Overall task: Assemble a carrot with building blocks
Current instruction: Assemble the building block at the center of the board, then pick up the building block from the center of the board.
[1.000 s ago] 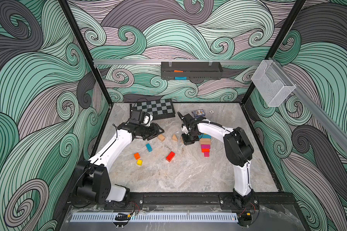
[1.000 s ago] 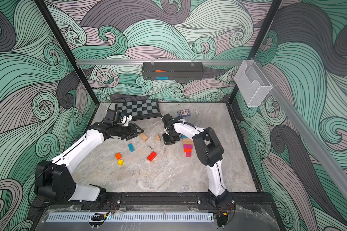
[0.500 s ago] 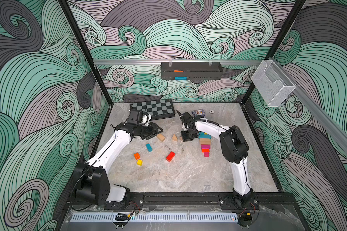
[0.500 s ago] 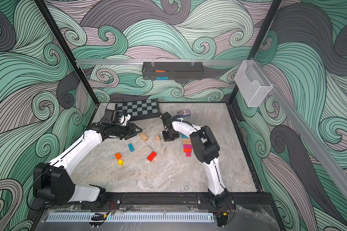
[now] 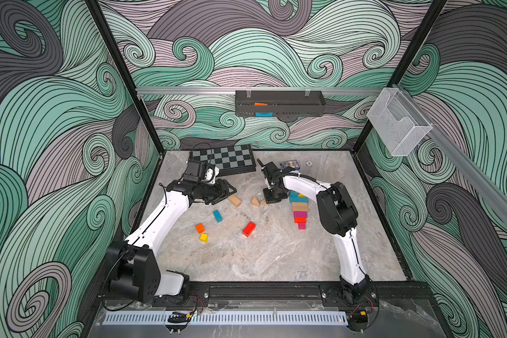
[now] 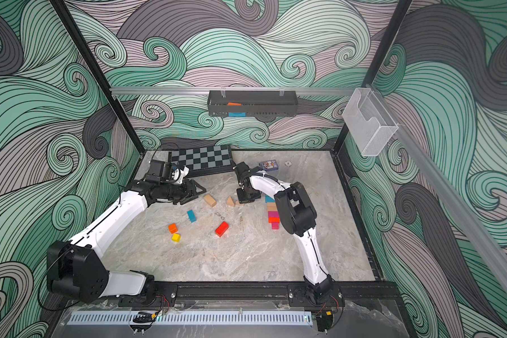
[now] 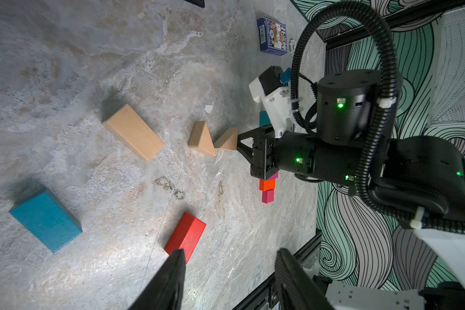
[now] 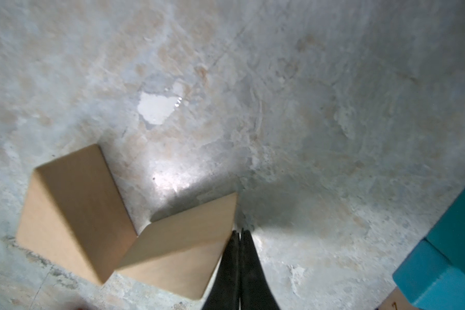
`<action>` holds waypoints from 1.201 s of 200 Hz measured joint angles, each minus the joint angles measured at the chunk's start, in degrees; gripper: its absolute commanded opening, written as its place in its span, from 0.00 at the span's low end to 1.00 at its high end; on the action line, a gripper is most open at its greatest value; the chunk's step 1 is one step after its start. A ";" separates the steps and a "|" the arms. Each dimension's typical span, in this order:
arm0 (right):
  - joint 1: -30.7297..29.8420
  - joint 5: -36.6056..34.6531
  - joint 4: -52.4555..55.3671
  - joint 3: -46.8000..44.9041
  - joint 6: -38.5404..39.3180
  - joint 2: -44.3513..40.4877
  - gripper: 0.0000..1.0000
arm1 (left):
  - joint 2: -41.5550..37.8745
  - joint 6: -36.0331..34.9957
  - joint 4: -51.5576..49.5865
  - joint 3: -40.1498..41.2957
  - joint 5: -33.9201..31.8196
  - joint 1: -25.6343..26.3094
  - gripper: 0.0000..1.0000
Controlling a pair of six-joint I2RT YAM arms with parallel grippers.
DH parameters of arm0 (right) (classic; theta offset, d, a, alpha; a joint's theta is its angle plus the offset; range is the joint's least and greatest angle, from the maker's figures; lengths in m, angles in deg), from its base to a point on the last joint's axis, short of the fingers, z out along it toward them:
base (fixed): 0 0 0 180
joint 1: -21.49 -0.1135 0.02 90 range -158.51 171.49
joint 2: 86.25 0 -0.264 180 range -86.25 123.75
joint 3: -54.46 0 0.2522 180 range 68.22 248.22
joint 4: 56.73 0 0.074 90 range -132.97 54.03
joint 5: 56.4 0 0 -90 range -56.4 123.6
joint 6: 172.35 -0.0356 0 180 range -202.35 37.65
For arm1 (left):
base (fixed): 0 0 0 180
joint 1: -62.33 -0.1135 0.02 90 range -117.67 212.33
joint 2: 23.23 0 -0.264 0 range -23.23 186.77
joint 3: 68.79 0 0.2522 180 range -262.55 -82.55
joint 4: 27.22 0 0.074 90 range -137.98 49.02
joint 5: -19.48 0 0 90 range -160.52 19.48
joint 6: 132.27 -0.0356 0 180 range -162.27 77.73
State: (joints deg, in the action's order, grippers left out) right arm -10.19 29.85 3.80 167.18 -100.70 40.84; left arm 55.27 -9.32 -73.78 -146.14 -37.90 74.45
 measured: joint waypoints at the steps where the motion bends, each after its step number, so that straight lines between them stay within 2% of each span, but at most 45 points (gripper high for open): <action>1: 0.02 -0.02 -0.02 0.00 0.00 0.00 0.00 | 0.00 0.00 0.00 0.00 0.02 0.00 0.55; 21: 0.28 -0.59 -0.13 0.39 0.17 0.00 0.00 | 0.00 0.00 0.02 0.02 0.22 0.00 0.55; 29: 0.42 -0.70 -0.17 0.42 0.22 -0.11 0.03 | 0.00 0.00 0.04 0.02 0.24 -0.02 0.55; 54: 0.42 -0.72 0.00 -0.17 1.27 -1.75 0.30 | -0.02 0.00 0.02 0.02 0.39 -0.48 0.56; 79: -0.61 0.22 0.57 -0.28 3.06 -5.49 0.48 | -1.07 0.00 -0.35 0.02 0.44 -1.99 0.57; 96: -2.36 2.51 0.98 1.42 5.09 -6.80 0.56 | -2.51 0.02 -0.74 0.02 0.42 -3.06 0.57; 128: -6.88 7.15 0.81 9.27 9.68 -3.48 0.62 | -5.70 0.04 -1.07 0.55 0.35 -5.09 0.58; 171: -11.13 9.88 0.37 19.78 14.64 6.86 0.72 | -10.10 0.07 -2.93 4.04 0.07 -7.02 0.59; 212: -11.91 9.18 0.39 23.54 17.70 13.38 0.74 | -12.63 0.02 -5.57 5.16 -0.17 -7.61 0.59; 240: -12.28 7.50 0.52 24.44 19.23 14.36 0.70 | -13.90 0.04 -6.73 6.19 -0.39 -7.87 0.59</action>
State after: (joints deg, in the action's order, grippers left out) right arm -22.47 37.35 4.32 191.62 -81.46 55.20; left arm 41.37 -9.28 -80.51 -139.96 -38.29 66.58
